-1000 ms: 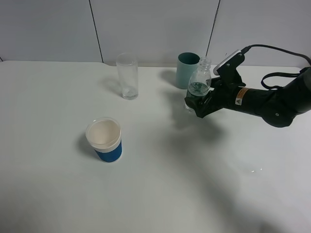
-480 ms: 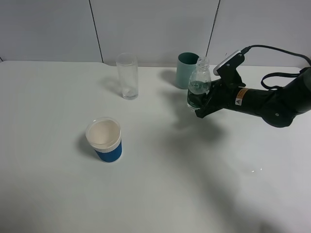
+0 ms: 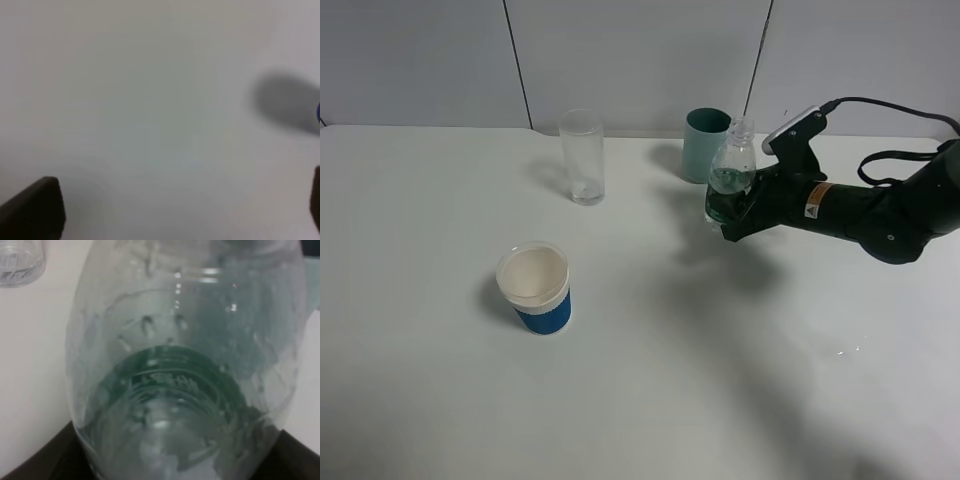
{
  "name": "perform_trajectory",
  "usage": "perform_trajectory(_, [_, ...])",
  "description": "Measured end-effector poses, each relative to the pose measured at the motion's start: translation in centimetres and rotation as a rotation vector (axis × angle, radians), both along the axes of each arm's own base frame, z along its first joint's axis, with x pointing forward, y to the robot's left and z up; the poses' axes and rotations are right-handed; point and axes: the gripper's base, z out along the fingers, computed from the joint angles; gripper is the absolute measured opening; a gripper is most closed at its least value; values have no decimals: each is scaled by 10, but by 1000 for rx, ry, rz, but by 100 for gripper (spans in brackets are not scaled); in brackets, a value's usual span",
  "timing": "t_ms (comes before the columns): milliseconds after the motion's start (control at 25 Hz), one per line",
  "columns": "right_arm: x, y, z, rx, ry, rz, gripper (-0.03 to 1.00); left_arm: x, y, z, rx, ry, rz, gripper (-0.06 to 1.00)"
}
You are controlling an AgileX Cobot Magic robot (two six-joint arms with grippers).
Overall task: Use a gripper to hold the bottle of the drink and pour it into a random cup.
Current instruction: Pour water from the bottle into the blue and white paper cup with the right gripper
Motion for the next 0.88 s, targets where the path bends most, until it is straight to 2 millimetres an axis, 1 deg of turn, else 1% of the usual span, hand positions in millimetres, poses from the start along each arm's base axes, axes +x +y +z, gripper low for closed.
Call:
perform_trajectory(120, [-5,-2,5,8,7,-22,56,0,0,0,0,0,0,99])
perform_trajectory(440, [-16,-9,29,-4,6,-91,56,0,0,0,0,0,0,99])
perform_trajectory(680, [-25,4,50,-36,-10,-60,56,0,0,0,0,0,0,99])
perform_trajectory(880, [-33,11,58,-81,20,-47,56,0,0,0,0,0,0,99])
